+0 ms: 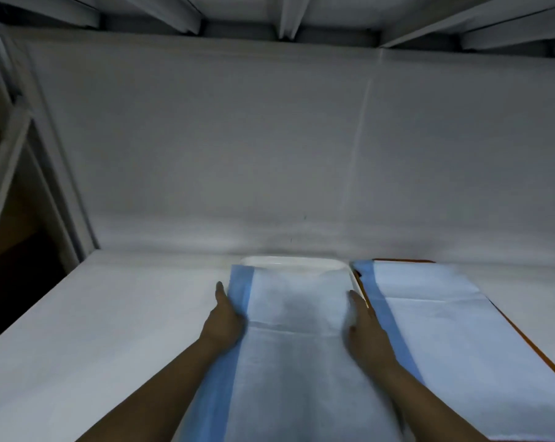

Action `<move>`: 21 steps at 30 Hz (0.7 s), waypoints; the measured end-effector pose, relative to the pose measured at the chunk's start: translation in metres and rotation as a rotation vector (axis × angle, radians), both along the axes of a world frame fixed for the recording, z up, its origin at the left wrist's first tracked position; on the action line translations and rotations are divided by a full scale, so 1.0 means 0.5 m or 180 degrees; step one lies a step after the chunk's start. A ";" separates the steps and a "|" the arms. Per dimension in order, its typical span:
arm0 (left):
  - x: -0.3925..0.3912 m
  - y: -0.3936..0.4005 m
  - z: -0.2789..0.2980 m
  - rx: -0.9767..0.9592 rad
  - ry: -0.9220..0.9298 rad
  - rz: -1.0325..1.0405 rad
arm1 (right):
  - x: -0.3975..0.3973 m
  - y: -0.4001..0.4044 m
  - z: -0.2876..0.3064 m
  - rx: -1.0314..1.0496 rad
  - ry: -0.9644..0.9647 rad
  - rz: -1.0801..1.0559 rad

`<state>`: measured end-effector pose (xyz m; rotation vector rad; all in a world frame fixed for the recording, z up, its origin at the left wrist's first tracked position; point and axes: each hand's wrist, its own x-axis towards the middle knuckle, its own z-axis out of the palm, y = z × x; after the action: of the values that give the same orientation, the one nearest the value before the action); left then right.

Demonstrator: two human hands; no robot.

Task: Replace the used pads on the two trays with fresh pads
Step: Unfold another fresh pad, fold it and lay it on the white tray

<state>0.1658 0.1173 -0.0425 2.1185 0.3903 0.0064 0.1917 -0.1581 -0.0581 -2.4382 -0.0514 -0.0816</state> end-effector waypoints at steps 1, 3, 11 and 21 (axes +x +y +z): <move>0.001 -0.007 -0.001 -0.0016 0.0004 0.0058 | 0.003 -0.001 -0.002 -0.0339 -0.0024 0.0020; -0.004 -0.006 -0.009 0.0230 -0.0073 -0.0103 | 0.007 -0.007 0.000 -0.0895 -0.0012 0.0122; 0.000 -0.003 -0.003 0.1416 -0.0074 -0.0541 | 0.016 -0.028 0.015 -0.0314 -0.0580 0.0075; 0.105 -0.030 -0.021 0.1998 -0.0784 0.0119 | 0.131 -0.018 -0.013 -0.1021 -0.1272 -0.0402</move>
<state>0.2184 0.1025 -0.0528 2.6835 0.3028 0.4610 0.2573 -0.1672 -0.0645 -2.7042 -0.0944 -0.6621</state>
